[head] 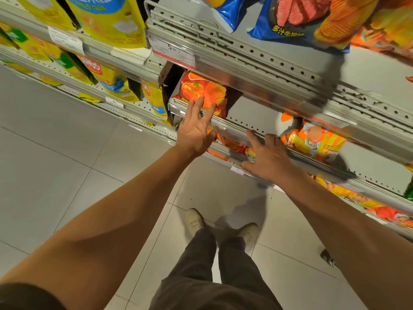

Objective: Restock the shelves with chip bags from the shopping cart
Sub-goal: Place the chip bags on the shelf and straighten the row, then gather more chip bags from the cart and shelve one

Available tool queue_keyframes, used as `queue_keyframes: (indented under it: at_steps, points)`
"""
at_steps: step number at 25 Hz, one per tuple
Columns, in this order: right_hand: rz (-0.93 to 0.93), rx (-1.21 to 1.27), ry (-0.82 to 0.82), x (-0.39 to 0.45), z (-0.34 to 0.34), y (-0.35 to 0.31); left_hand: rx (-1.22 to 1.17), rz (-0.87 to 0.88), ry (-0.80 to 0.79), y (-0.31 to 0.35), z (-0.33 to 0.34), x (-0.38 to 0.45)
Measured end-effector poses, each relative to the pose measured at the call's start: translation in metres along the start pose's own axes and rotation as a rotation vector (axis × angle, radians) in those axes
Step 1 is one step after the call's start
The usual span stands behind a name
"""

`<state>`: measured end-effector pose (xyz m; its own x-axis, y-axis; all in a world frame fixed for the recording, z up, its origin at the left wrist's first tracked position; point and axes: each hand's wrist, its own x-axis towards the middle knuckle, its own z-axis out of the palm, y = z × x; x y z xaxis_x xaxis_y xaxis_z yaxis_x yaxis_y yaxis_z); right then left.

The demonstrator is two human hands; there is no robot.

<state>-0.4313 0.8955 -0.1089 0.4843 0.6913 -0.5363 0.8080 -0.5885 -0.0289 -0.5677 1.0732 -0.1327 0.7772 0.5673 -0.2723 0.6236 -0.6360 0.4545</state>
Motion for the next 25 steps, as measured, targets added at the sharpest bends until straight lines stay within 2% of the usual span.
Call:
queue_keyframes:
  at_steps: [4, 9, 14, 19, 25]
  points:
    - [-0.001, 0.123, -0.025, 0.0, -0.007, 0.002, -0.075, -0.047, -0.055, -0.002, -0.006, 0.008]
    - [-0.035, 0.411, 0.089, -0.033, -0.009, 0.02, -0.13, 0.02, 0.07, 0.022, -0.004, -0.023]
    - [-0.031, 0.511, 0.171, -0.105, 0.013, 0.077, -0.161, 0.067, -0.163, 0.094, 0.034, -0.077]
    - [0.098, 0.555, 0.287, -0.221, 0.054, 0.204, -0.17, 0.289, -0.221, 0.244, 0.079, -0.107]
    - [0.483, 0.676, 0.408, -0.414, 0.126, 0.391, -0.119, 0.56, -0.37, 0.502, 0.168, -0.148]
